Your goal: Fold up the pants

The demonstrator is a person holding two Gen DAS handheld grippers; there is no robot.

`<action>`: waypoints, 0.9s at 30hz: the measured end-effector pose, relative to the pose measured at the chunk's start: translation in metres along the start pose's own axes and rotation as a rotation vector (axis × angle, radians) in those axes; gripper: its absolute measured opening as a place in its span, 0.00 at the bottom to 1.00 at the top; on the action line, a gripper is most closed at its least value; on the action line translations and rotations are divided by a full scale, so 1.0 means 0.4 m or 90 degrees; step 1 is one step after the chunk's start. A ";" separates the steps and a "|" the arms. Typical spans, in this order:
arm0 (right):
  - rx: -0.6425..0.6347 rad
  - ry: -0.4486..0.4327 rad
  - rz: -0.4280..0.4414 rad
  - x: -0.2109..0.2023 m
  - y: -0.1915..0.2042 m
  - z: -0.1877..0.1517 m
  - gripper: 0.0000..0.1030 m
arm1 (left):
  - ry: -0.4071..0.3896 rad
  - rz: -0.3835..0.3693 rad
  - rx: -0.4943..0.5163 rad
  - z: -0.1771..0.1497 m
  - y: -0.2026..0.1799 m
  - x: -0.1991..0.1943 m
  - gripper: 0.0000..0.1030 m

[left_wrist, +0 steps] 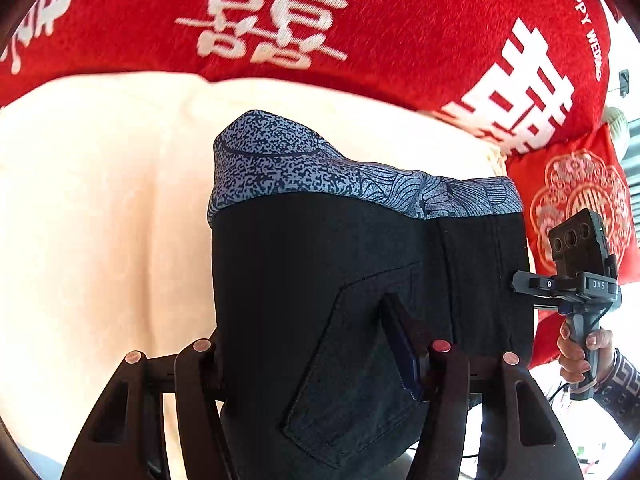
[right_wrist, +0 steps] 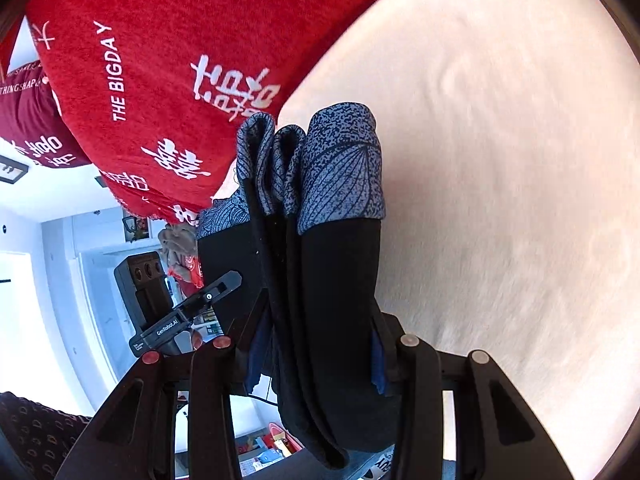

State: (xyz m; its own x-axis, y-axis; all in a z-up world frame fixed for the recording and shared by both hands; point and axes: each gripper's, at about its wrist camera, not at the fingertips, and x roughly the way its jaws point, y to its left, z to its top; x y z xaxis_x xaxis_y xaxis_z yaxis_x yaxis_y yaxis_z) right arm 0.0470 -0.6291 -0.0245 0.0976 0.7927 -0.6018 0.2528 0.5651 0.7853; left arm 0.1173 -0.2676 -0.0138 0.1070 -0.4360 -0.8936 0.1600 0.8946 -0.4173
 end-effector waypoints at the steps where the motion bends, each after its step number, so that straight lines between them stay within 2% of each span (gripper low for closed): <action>1: 0.004 -0.002 -0.001 0.014 0.006 -0.014 0.44 | 0.001 0.000 0.001 -0.012 0.007 0.000 0.60; 5: 0.004 0.001 -0.044 0.058 -0.018 -0.061 0.45 | 0.016 0.023 0.008 -0.063 0.048 0.033 0.61; 7: -0.006 0.000 -0.079 0.072 -0.034 -0.069 0.50 | -0.001 0.034 -0.004 -0.085 0.073 0.045 0.73; 9: -0.011 -0.012 -0.105 0.080 -0.043 -0.066 0.55 | -0.024 0.069 0.005 -0.092 0.080 0.049 0.87; 10: -0.011 -0.015 -0.118 0.081 -0.050 -0.066 0.62 | -0.029 0.076 0.005 -0.094 0.084 0.054 0.90; 11: -0.018 -0.018 -0.146 0.085 -0.055 -0.065 0.65 | -0.033 0.080 0.001 -0.094 0.088 0.058 0.96; 12: -0.028 -0.019 -0.166 0.091 -0.051 -0.064 0.66 | -0.035 0.086 -0.004 -0.096 0.090 0.061 0.98; 14: -0.037 -0.025 -0.177 0.092 -0.044 -0.064 0.67 | -0.038 0.089 -0.007 -0.098 0.092 0.060 0.98; 15: -0.035 -0.029 -0.192 0.089 -0.038 -0.066 0.72 | -0.039 0.094 -0.008 -0.099 0.090 0.057 0.98; 16: -0.035 -0.033 -0.211 0.085 -0.031 -0.070 0.76 | -0.038 0.105 -0.006 -0.103 0.085 0.053 0.98; 21: -0.026 -0.059 -0.292 0.053 0.001 -0.113 0.79 | -0.040 0.174 0.042 -0.126 0.045 0.018 0.98; 27: -0.013 -0.090 -0.372 0.017 0.047 -0.199 0.85 | -0.028 0.193 0.061 -0.190 -0.007 -0.053 0.98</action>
State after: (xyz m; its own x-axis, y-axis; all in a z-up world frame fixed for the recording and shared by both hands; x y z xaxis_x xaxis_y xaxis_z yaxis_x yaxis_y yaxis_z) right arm -0.0243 -0.5951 -0.0022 0.0749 0.3116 -0.9473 0.2847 0.9037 0.3198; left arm 0.0401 -0.2534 -0.0062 0.2055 -0.1568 -0.9660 0.2060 0.9719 -0.1139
